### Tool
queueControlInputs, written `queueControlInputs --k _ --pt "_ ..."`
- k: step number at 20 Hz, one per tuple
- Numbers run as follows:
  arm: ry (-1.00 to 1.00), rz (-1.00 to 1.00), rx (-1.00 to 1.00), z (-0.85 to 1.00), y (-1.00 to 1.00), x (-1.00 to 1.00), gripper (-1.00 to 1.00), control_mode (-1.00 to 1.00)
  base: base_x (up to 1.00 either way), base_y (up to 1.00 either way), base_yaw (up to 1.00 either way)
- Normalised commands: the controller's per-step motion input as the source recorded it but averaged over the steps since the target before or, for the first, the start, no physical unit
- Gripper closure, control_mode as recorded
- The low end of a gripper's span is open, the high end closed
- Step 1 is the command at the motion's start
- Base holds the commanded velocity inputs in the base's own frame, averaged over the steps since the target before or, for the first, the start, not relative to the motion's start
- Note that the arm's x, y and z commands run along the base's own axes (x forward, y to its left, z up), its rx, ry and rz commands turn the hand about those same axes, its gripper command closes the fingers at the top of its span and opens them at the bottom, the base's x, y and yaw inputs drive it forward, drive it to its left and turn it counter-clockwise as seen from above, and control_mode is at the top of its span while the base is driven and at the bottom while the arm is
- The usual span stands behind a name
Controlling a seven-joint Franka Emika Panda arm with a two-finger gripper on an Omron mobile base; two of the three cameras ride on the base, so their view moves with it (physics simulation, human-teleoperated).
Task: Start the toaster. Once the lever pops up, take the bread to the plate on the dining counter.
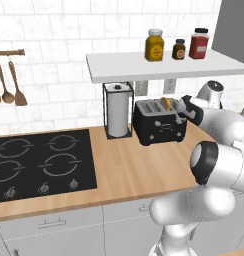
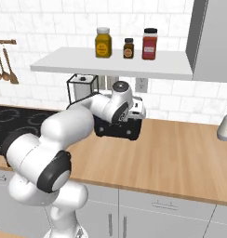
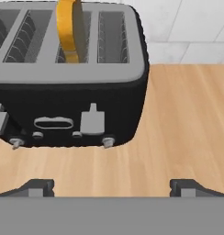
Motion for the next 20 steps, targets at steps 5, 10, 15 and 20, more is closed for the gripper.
queueControlInputs --k 5,10,15,20 --pt "0.00 0.00 0.00 0.00 0.00 0.28 -1.00 -1.00 0.00 0.00 0.00" --pt "0.00 0.00 0.00 -0.01 0.00 0.28 -1.00 -1.00 0.00 0.00 0.00" --pt "0.00 0.00 0.00 -0.05 -0.10 0.24 -1.00 -1.00 0.00 0.00 0.00" --pt "0.00 0.00 0.00 -0.13 -0.18 0.13 -1.00 -1.00 0.00 0.00 0.00"
